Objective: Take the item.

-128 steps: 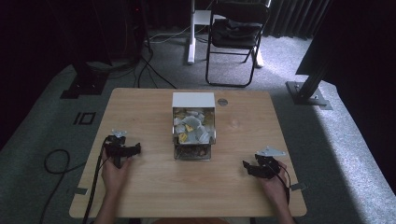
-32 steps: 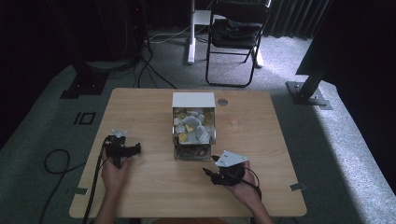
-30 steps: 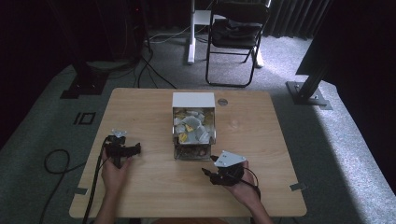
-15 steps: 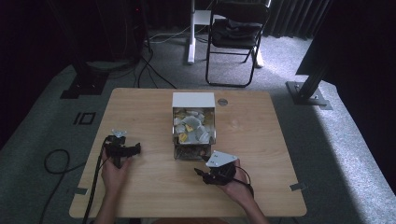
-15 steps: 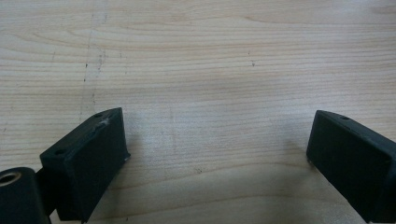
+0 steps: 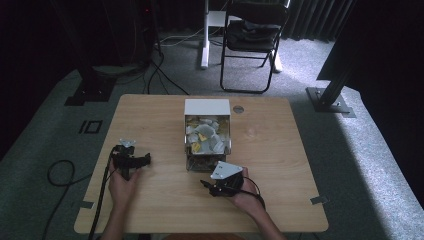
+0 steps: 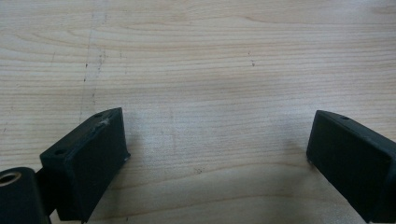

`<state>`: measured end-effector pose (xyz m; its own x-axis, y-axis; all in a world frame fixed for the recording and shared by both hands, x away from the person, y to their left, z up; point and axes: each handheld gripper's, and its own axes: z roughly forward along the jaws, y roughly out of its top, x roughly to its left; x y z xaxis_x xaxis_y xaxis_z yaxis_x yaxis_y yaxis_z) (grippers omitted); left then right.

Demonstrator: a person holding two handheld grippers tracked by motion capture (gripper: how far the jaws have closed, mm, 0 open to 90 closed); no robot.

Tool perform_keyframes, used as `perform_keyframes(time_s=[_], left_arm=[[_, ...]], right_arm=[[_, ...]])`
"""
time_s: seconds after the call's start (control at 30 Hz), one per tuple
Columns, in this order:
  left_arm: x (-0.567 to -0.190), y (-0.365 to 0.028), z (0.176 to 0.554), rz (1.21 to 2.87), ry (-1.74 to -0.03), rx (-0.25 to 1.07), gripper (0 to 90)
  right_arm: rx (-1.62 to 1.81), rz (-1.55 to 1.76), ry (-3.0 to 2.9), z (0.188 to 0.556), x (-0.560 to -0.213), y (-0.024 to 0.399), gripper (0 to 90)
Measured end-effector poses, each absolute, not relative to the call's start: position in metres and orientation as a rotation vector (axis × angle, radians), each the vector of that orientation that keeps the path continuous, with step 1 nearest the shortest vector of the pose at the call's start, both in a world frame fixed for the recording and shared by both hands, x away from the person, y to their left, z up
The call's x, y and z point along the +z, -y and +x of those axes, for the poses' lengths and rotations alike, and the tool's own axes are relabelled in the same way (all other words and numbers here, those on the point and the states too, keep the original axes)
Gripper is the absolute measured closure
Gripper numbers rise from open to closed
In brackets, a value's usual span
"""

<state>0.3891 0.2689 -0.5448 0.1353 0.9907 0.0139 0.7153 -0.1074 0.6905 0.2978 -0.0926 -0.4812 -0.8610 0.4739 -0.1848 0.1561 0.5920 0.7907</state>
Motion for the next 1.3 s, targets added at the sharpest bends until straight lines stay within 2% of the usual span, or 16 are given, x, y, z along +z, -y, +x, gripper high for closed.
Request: perform_keyframes(time_s=[0.47,0.63,1.07,1.3], left_arm=[[-0.545,-0.269,0.389,1.884,-1.634,0.67,5.8],[-0.545,-0.269,0.389,1.883,-1.634,0.671,5.8],[-0.545,-0.269,0.389,1.883,-1.634,0.67,5.8],[-0.545,-0.269,0.389,1.884,-1.634,0.67,5.8]], right_arm=[[1.143,0.492,-2.479,0.308,-0.489,0.089,44.3],[1.148,0.483,-2.495,0.308,-0.485,0.092,48.8],[1.166,0.45,-2.527,0.298,-0.483,0.095,52.7],[1.203,0.474,-2.522,0.297,-0.479,0.097,60.2]])
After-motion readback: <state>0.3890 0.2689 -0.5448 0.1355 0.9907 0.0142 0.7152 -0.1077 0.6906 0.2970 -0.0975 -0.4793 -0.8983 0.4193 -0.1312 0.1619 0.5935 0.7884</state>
